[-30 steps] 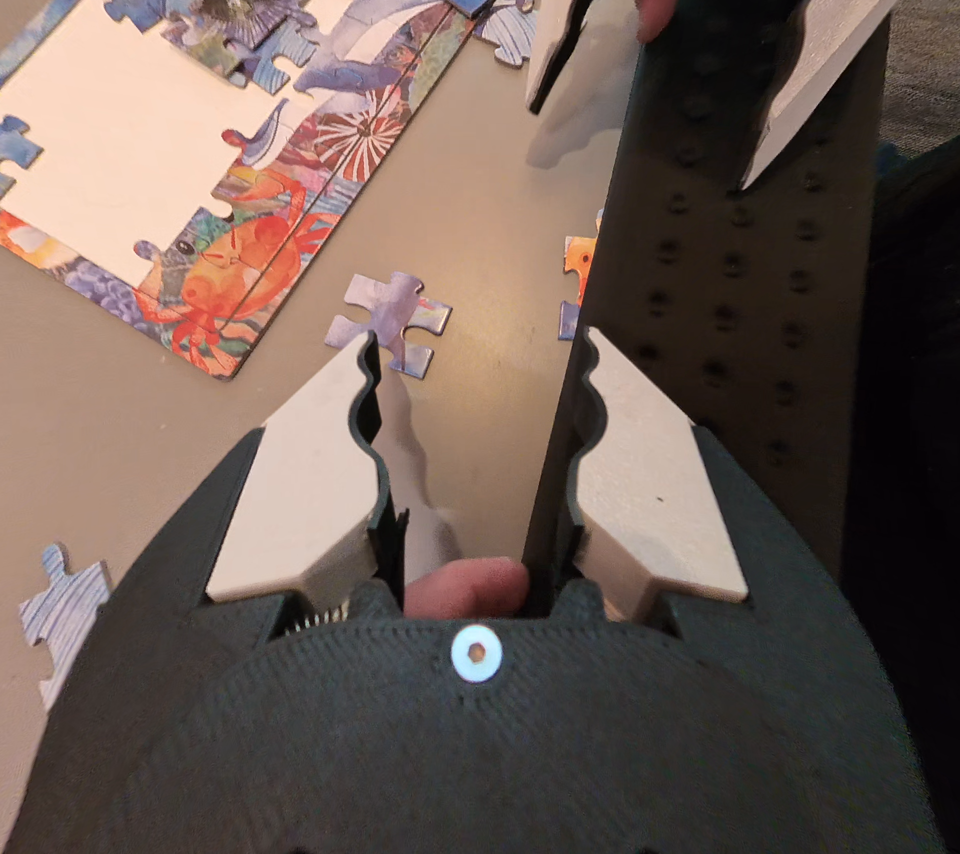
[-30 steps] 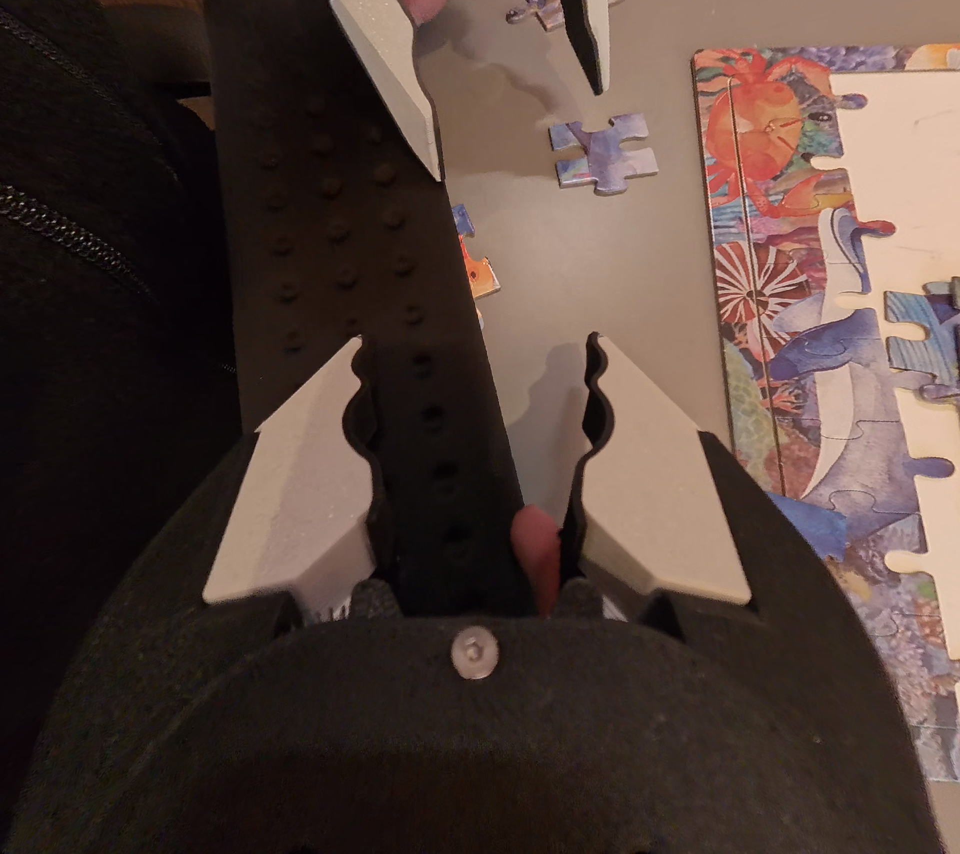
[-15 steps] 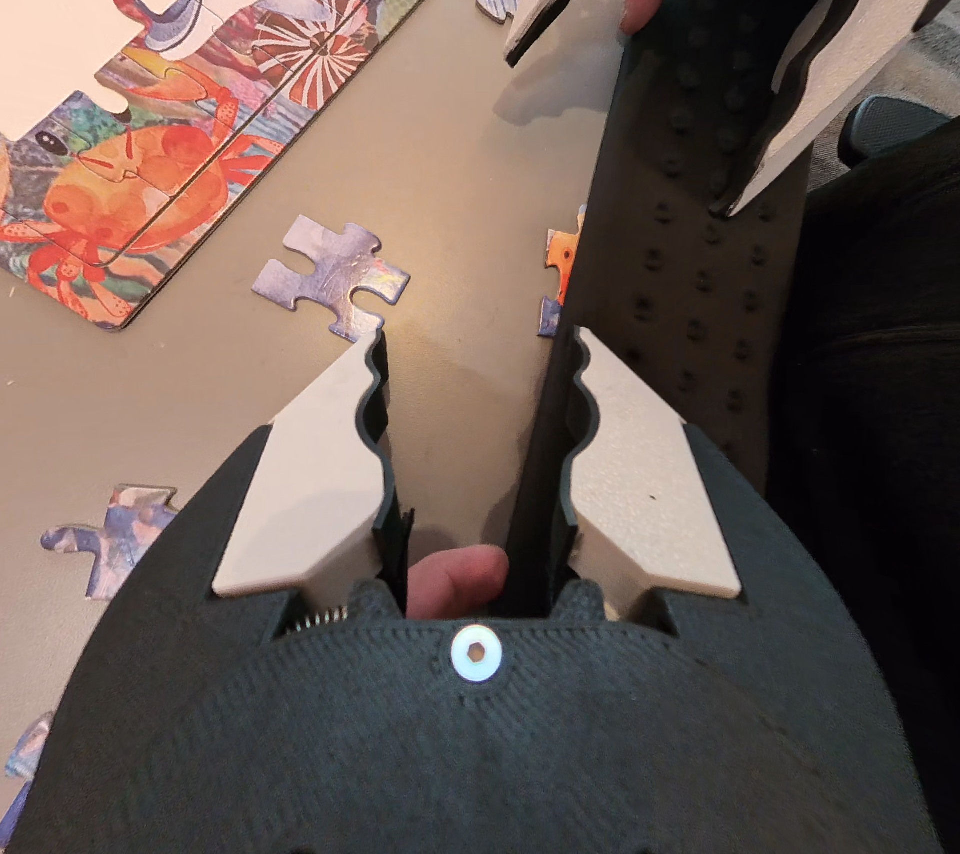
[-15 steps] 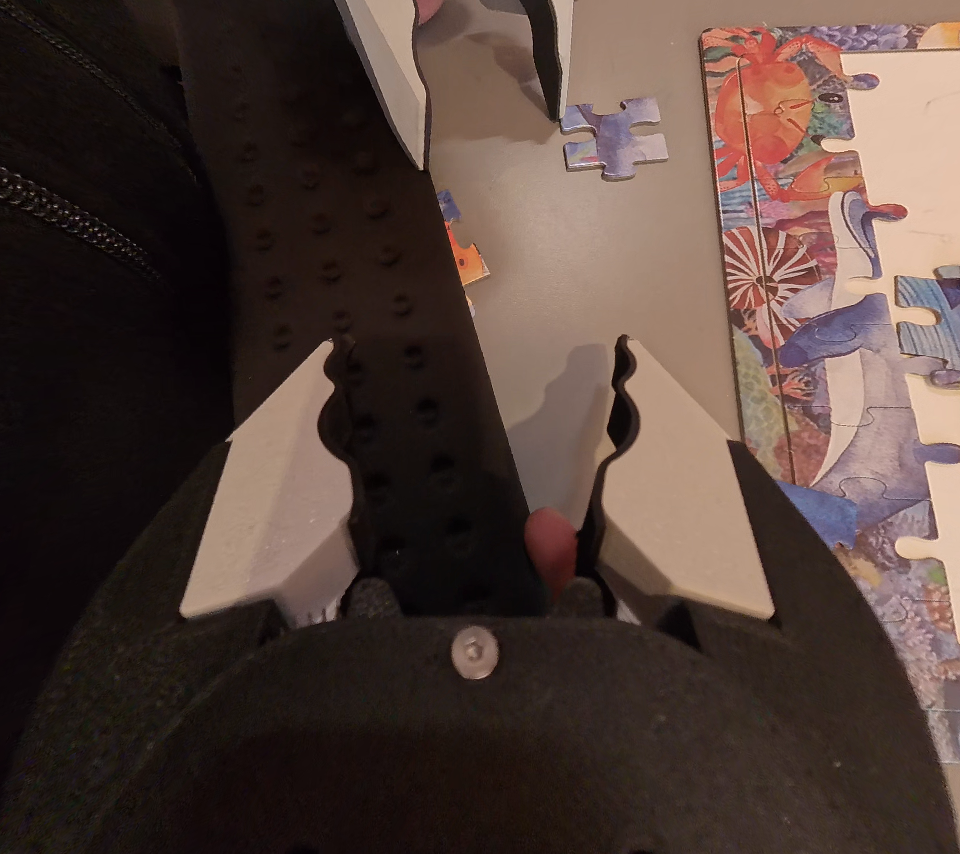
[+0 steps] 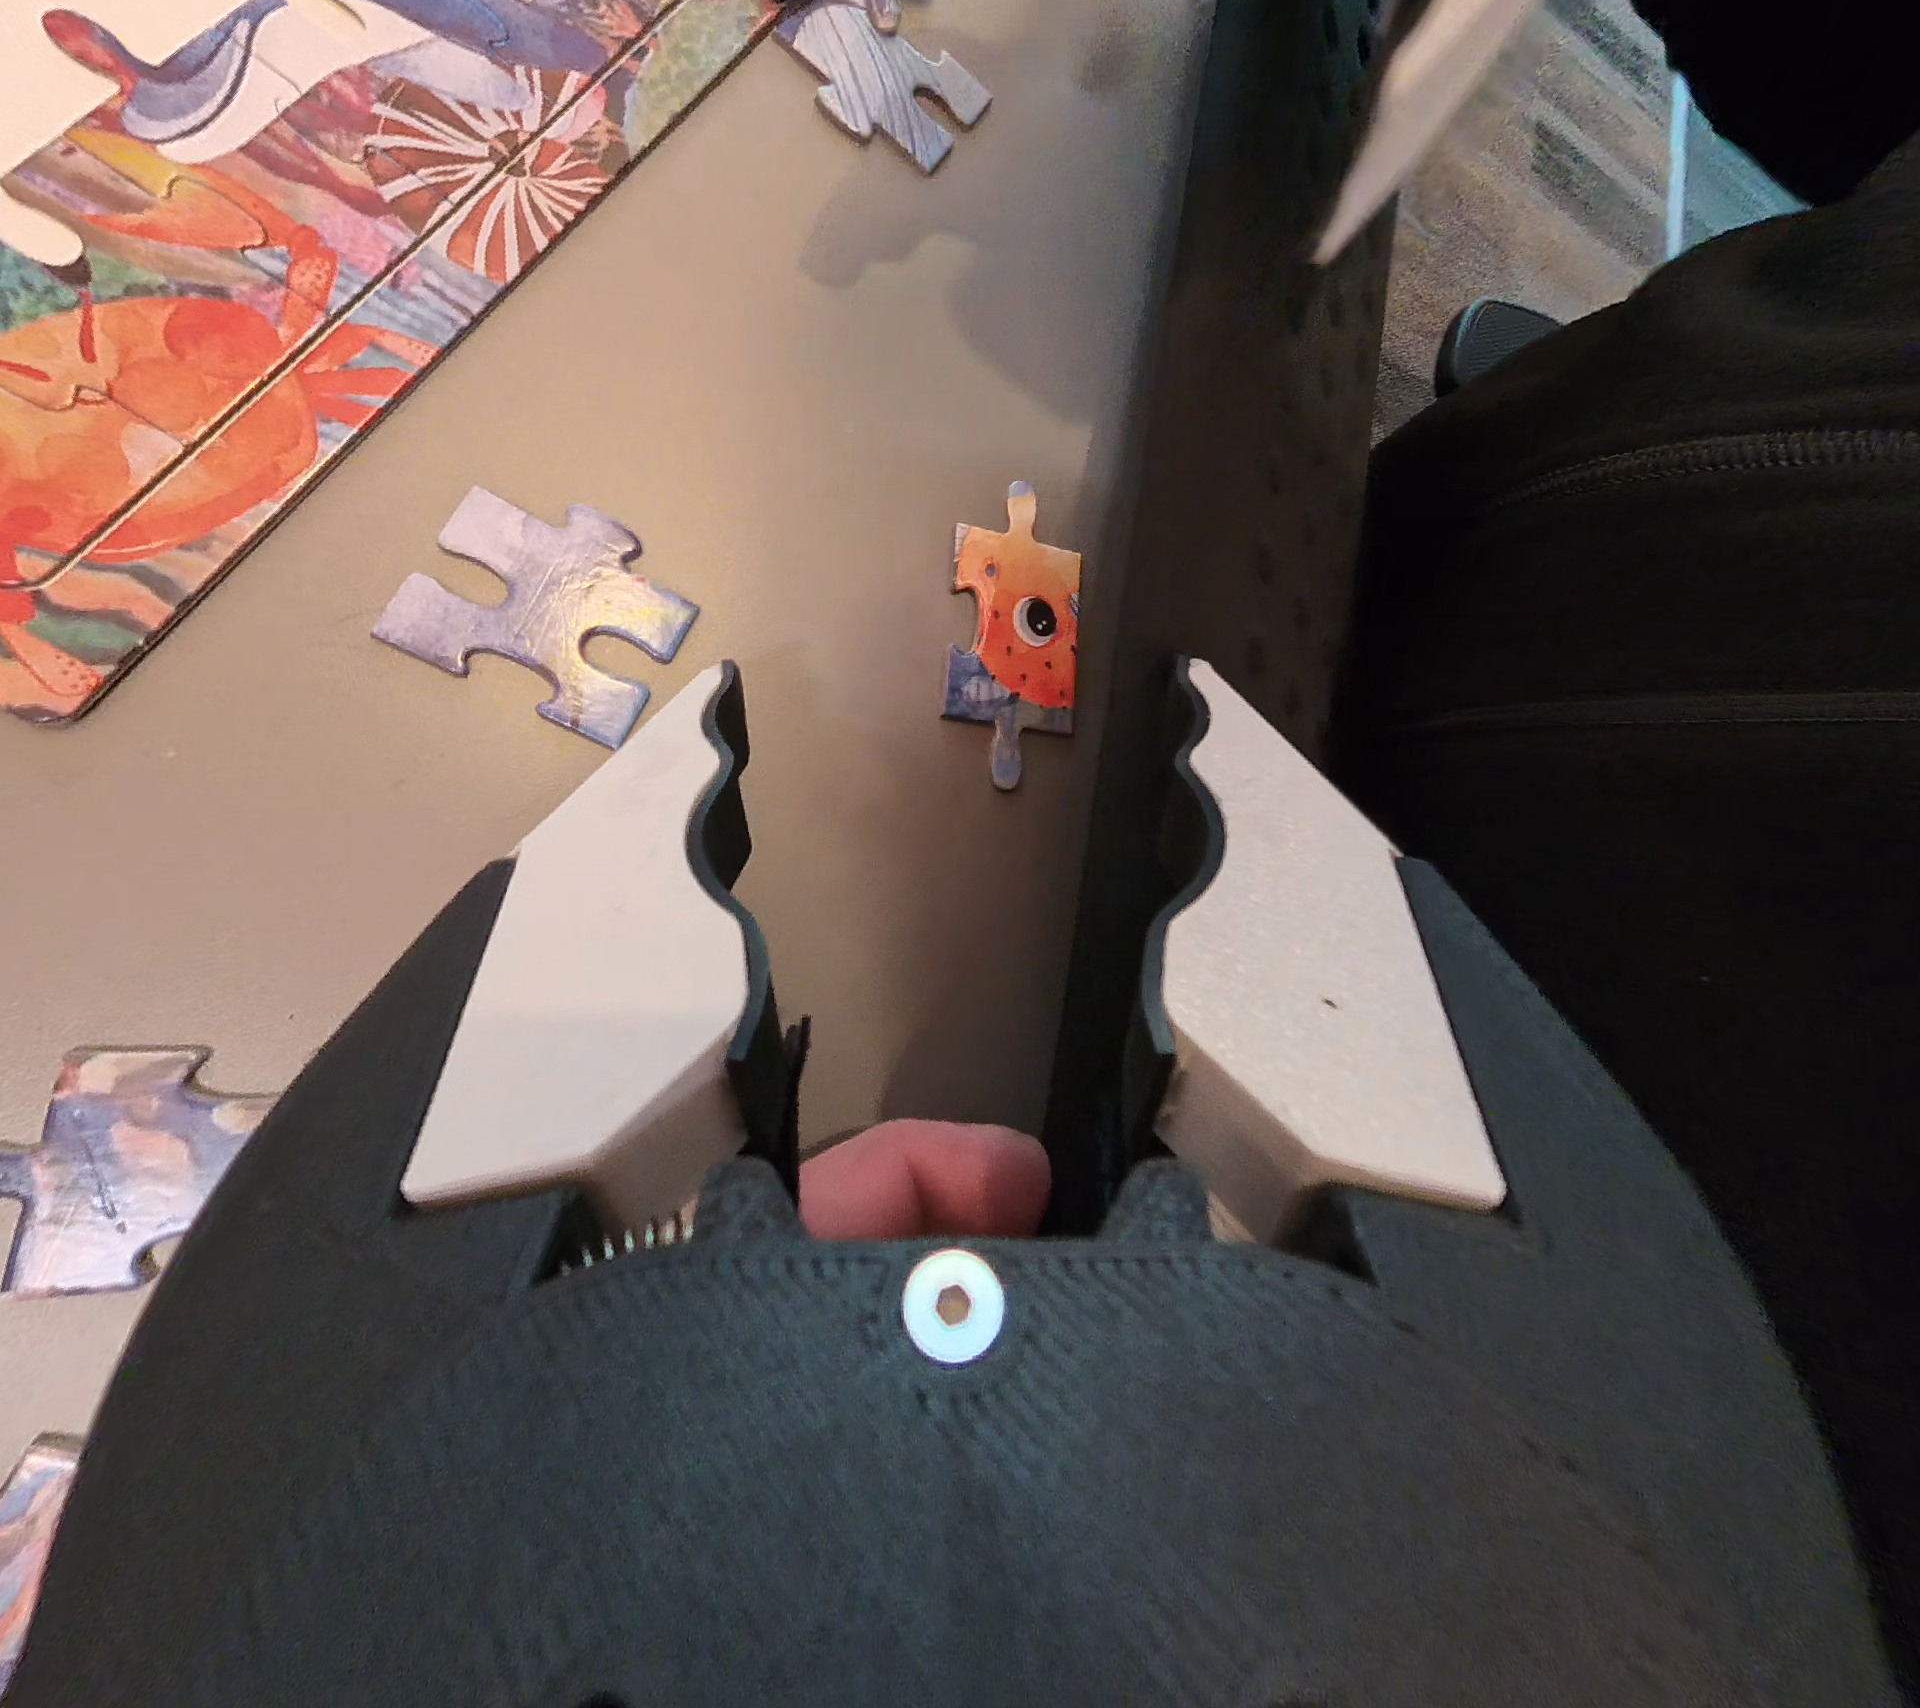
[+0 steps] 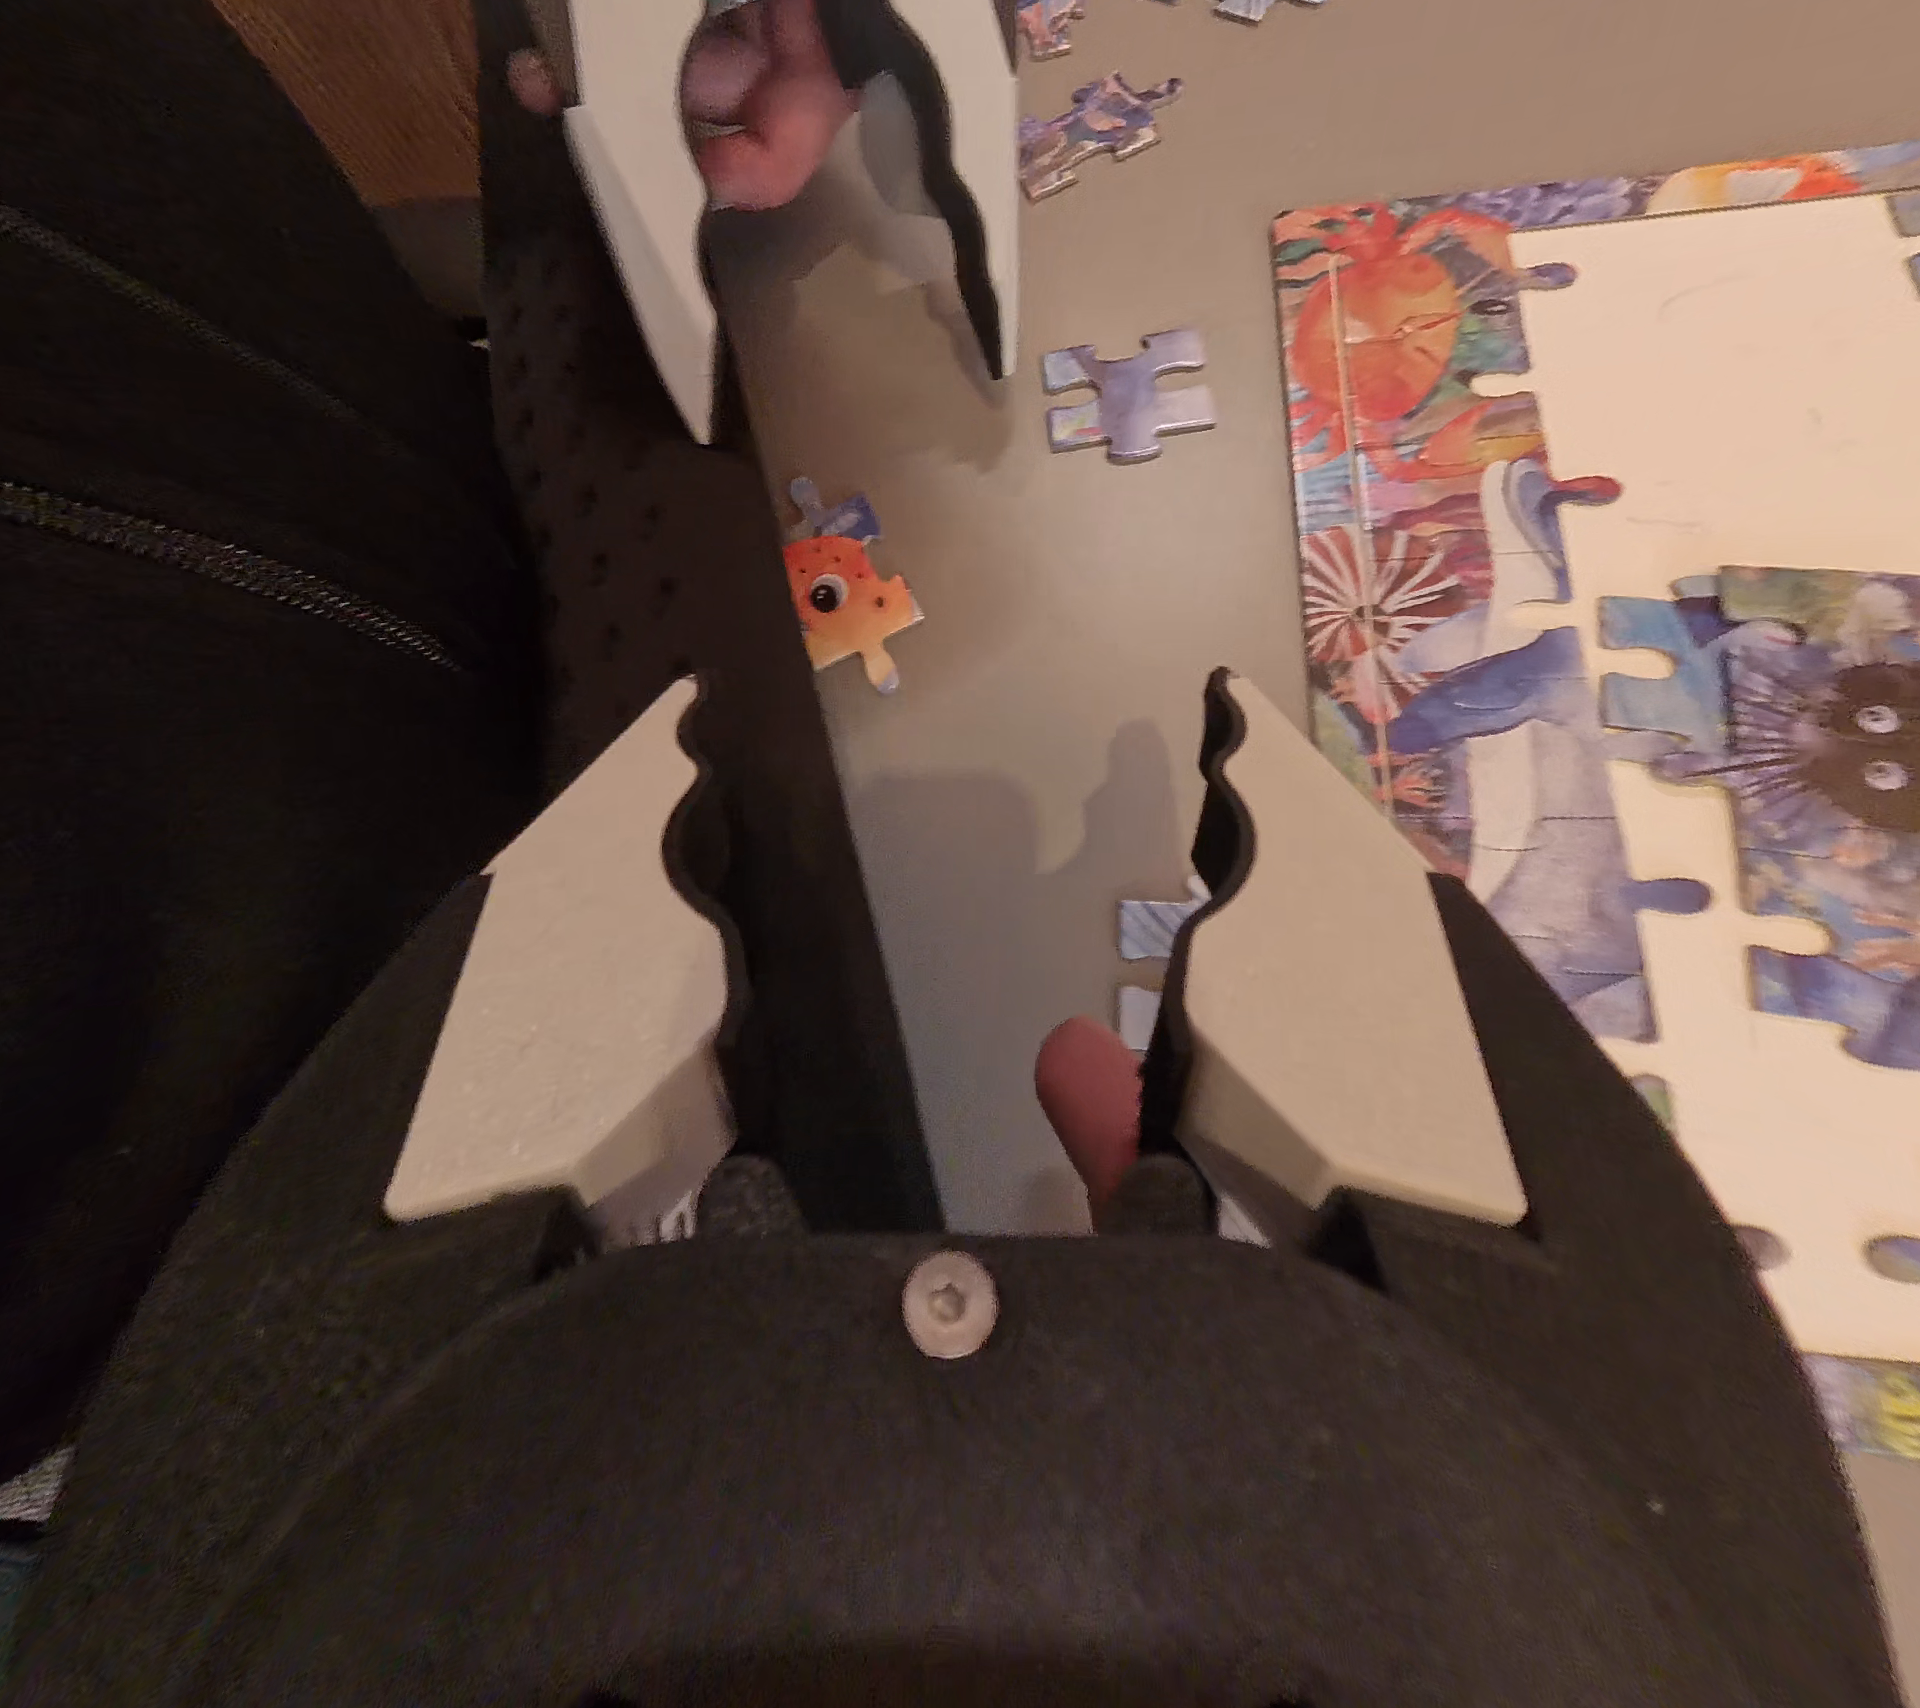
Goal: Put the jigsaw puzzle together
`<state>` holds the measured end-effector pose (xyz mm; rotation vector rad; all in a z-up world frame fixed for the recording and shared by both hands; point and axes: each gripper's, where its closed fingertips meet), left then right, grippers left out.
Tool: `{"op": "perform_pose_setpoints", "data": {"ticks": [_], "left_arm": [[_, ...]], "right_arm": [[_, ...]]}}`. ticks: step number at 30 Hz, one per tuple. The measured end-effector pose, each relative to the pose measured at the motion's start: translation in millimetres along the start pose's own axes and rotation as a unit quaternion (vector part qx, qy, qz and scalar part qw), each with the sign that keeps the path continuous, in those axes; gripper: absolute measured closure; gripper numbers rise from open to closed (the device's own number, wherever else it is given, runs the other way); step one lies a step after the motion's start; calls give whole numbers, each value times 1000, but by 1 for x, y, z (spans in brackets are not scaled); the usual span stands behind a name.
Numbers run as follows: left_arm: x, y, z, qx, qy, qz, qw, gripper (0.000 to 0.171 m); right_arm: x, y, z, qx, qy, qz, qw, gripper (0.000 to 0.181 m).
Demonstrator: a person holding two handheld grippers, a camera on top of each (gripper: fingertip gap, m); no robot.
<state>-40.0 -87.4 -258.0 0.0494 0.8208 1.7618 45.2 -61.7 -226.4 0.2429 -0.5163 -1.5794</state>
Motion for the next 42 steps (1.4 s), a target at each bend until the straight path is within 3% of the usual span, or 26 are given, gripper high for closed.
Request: {"op": "perform_pose_setpoints", "data": {"ticks": [4,7,12,18,22,26,29,36,42], "left_arm": [[-37,-6,-9,11,13,-55,998,68],[-29,-8,-14,3,-18,-11,1000,55],[-34,-3,-7,-16,-75,5,997,63],[-35,7,-3,-39,-92,22,995,71],[-33,14,-1,-44,-119,42,991,73],[-30,17,-1,-48,-115,47,991,75],[-26,20,4,-60,-115,52,990,77],[7,38,29,-106,-124,96,982,78],[59,45,53,-110,-156,143,971,78]], "right_arm": [[-13,-10,3,25,26,7,999,104],[-6,-30,-3,55,49,33,997,105],[13,-42,-3,58,77,63,993,121],[31,-60,-25,128,122,96,980,125],[30,-69,-38,146,146,85,975,127],[28,-68,-38,141,143,80,976,150],[27,-68,-38,138,143,78,977,150],[1,-60,-12,100,111,38,988,151],[-85,-47,26,58,26,-85,994,151]]}}
Point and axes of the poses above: each gripper's, where its closed fingertips meet, y back along the fingers, z out of its top, x = y × z across the jaws, and after that the axes turned 12 degrees about -x, right-handed
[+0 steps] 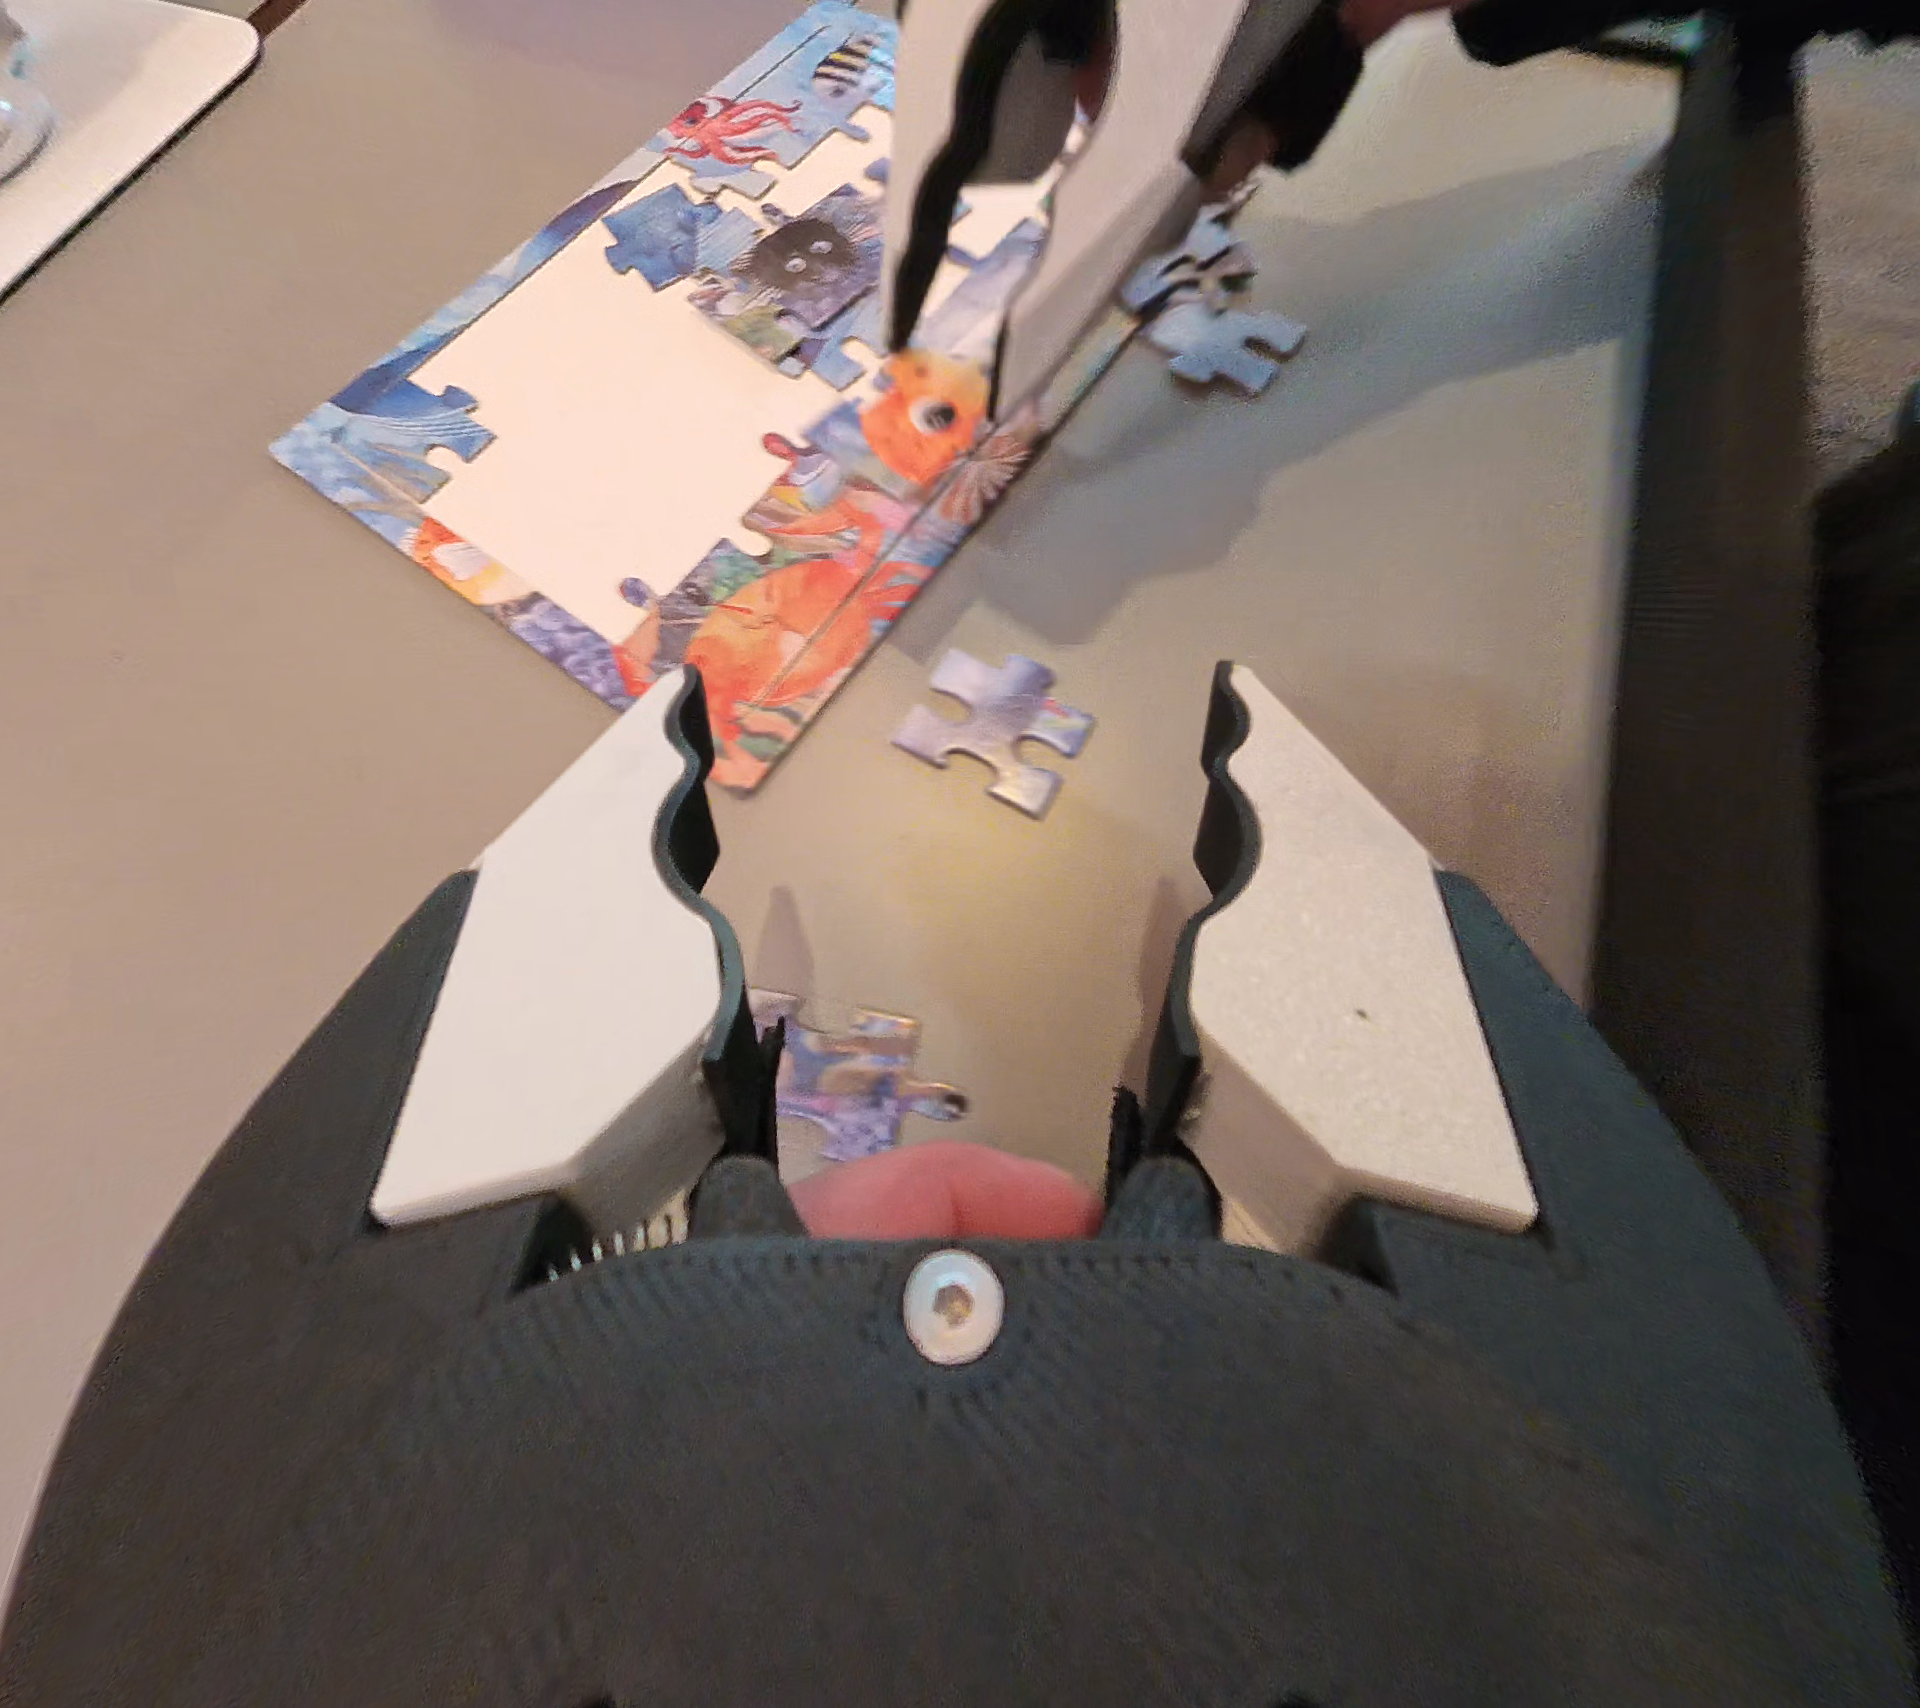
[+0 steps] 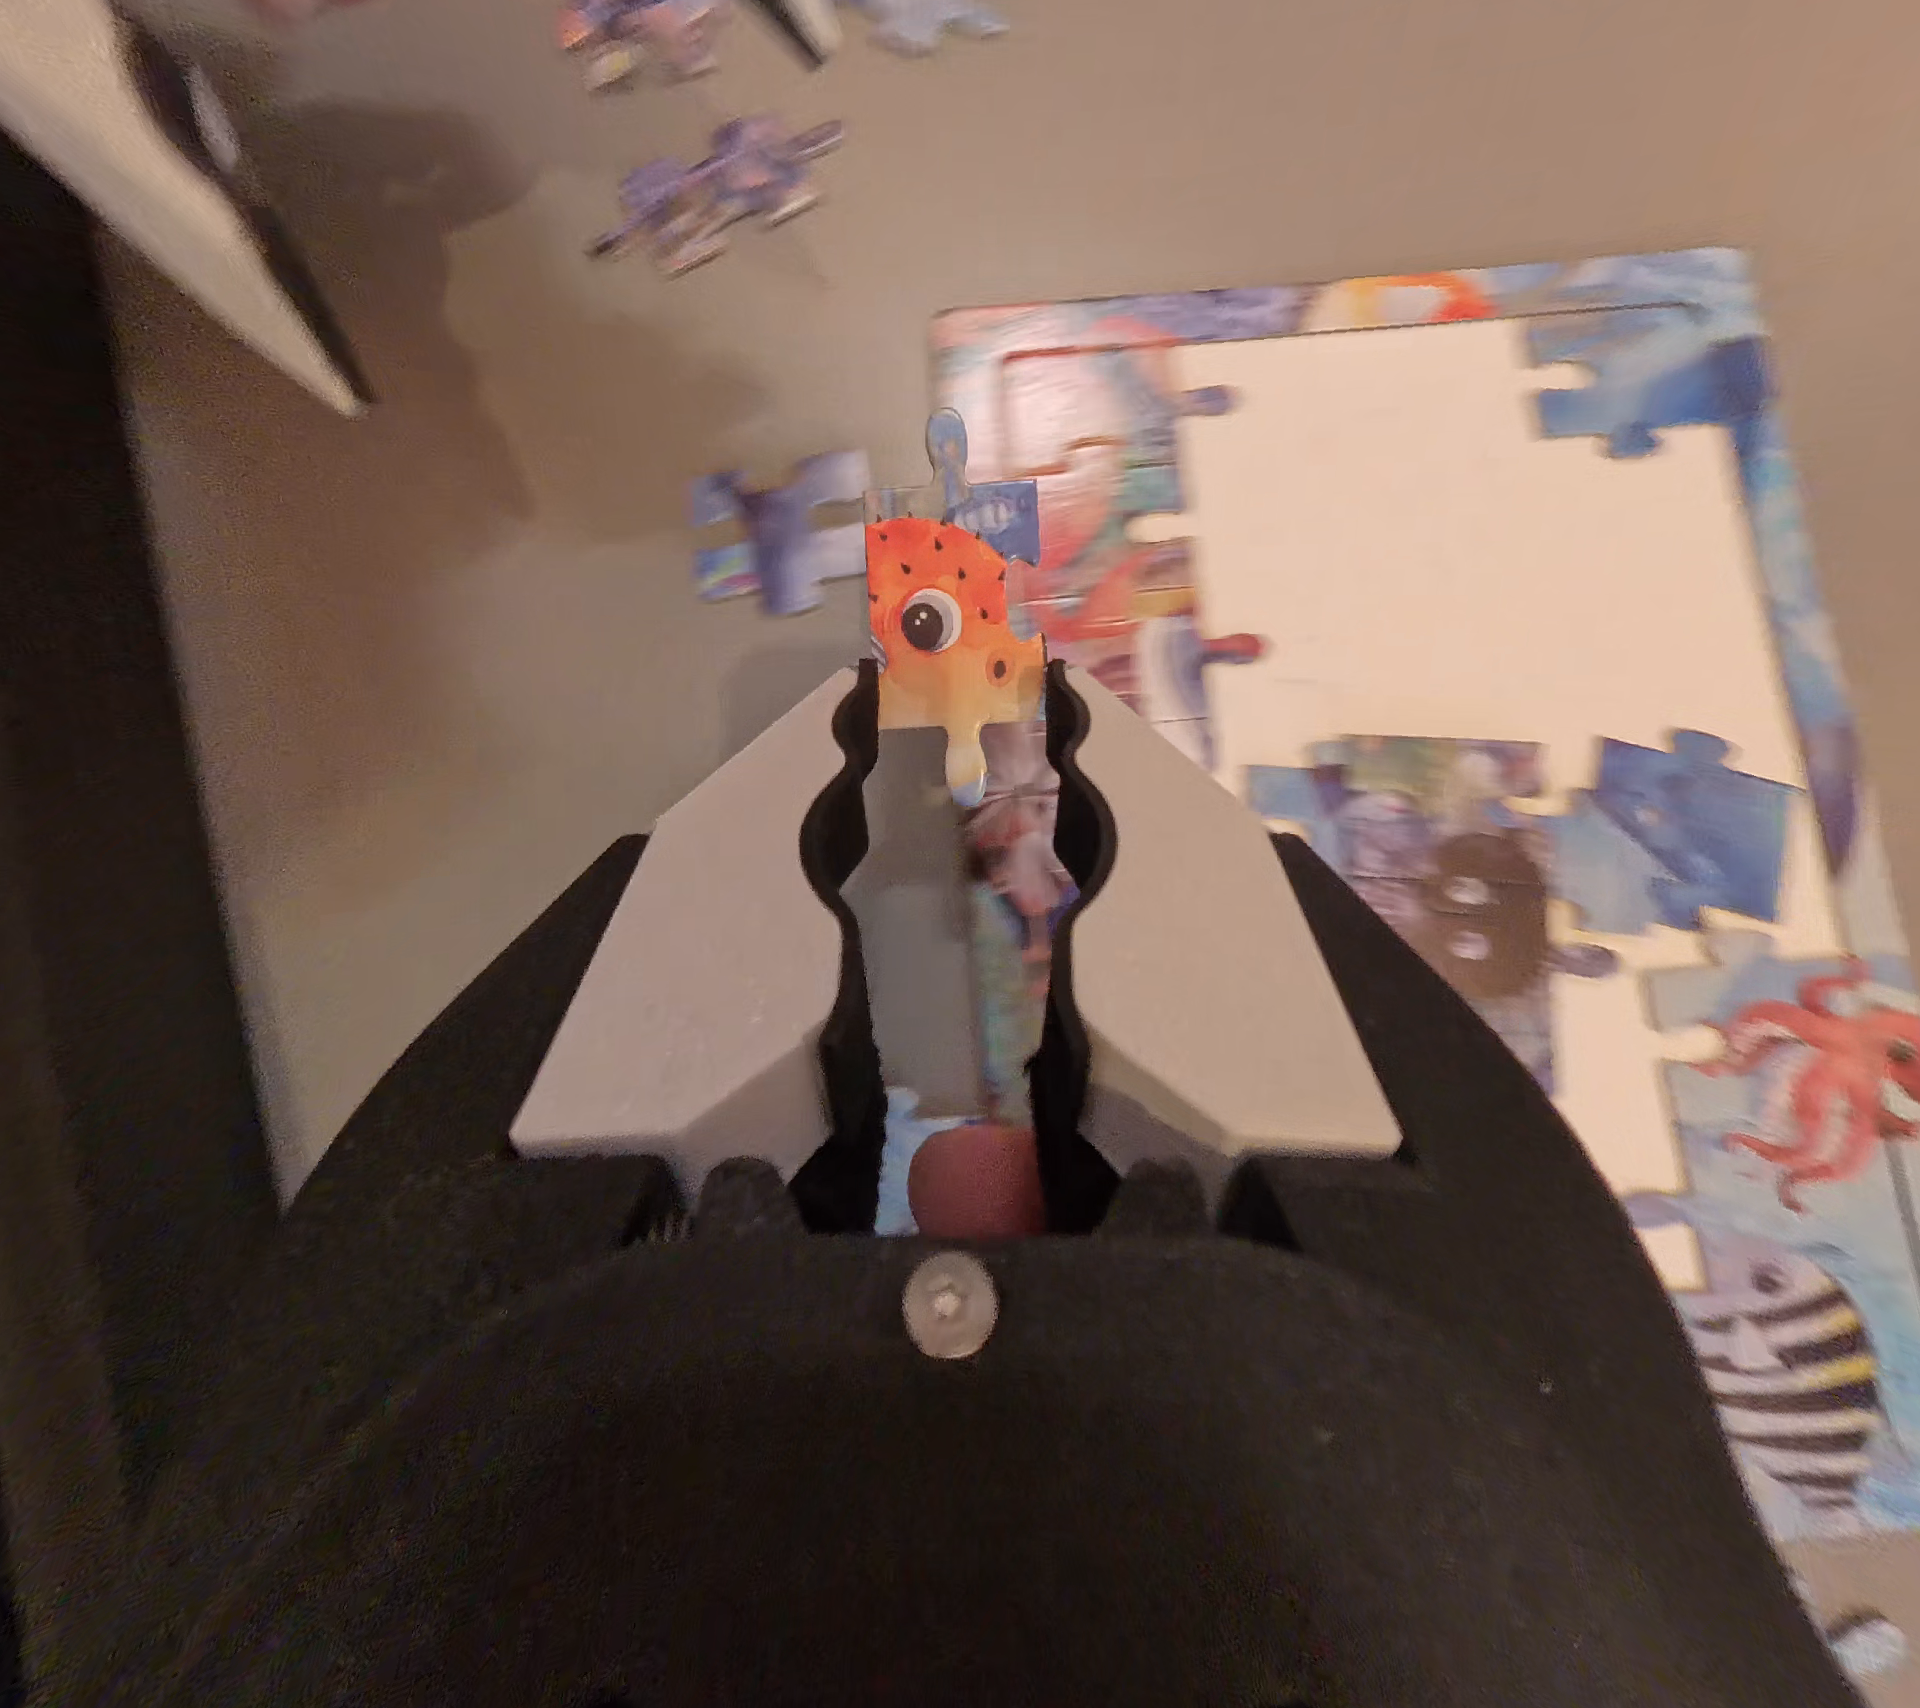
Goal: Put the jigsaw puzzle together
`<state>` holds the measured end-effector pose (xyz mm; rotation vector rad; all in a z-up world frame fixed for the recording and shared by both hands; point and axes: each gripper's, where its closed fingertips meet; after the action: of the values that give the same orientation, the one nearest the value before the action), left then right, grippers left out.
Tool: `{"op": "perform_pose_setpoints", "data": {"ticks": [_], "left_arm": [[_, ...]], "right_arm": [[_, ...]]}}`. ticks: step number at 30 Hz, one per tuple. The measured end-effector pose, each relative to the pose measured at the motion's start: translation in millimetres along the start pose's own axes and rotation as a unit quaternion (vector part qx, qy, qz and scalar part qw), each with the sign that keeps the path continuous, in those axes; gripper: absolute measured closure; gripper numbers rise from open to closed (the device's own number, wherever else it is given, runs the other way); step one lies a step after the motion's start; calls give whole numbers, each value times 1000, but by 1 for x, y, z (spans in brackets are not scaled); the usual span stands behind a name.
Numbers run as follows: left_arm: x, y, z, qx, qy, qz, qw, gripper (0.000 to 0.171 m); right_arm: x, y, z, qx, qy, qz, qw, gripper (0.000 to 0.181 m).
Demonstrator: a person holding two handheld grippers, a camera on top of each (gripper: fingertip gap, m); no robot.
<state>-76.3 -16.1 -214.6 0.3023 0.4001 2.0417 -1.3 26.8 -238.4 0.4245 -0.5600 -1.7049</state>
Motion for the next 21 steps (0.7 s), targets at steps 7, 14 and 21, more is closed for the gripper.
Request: {"op": "perform_pose_setpoints", "data": {"ticks": [7,14,21], "left_arm": [[49,-34,-20,51,24,-10,998,79],[69,-51,-50,123,50,-25,991,76],[57,-53,-55,135,84,-51,986,75]], "right_arm": [[-89,-23,-6,37,-86,-78,993,150],[-100,-32,-23,81,-114,-66,988,135],[-89,-34,-30,106,-129,-32,985,164]]}}
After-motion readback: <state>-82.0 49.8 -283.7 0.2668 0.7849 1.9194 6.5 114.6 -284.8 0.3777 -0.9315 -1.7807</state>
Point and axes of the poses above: each gripper's, where its closed fingertips meet, y back along the fingers, z out of its top, x = y × z across the jaws, and after that the axes turned 12 degrees about -x, right-handed
